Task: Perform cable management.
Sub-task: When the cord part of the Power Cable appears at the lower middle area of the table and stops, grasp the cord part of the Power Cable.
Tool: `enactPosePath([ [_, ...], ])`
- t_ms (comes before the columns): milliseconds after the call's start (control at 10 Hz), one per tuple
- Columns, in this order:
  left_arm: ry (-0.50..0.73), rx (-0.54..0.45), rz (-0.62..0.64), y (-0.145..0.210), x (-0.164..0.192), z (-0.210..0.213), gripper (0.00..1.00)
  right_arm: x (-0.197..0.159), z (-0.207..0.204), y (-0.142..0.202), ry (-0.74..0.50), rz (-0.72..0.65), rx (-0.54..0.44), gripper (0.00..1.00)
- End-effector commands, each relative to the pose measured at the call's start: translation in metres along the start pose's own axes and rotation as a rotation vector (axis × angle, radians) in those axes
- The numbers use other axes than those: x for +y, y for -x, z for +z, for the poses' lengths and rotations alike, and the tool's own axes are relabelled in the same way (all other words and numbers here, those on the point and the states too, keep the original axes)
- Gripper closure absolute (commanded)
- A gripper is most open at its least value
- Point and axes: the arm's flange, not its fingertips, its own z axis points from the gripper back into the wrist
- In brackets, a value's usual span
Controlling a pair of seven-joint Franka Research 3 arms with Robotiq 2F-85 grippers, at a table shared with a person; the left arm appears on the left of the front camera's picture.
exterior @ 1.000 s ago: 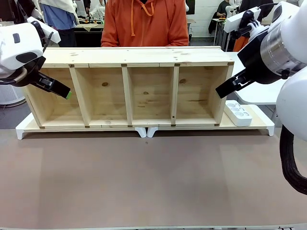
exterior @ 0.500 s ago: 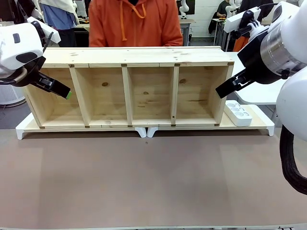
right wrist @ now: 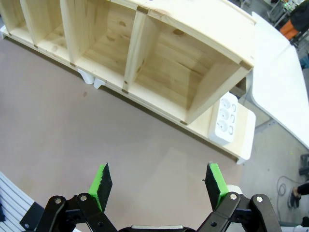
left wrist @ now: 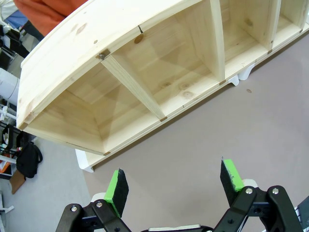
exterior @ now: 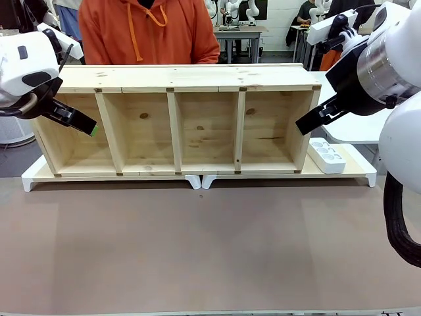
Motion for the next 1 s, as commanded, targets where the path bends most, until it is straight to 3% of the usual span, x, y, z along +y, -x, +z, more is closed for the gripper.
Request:
enactPosePath([
  [0, -0.008, 0.008, -0.009, 0.0011, -0.0002, 0.0021, 0.0, 0.0008, -0.0003, 0.0007, 0.001, 0.008, 0.007, 0.0],
  [900, -0.008, 0.008, -0.009, 0.0011, -0.0002, 0.0021, 0.0, 0.0008, -0.0003, 0.0007, 0.001, 0.008, 0.007, 0.0],
])
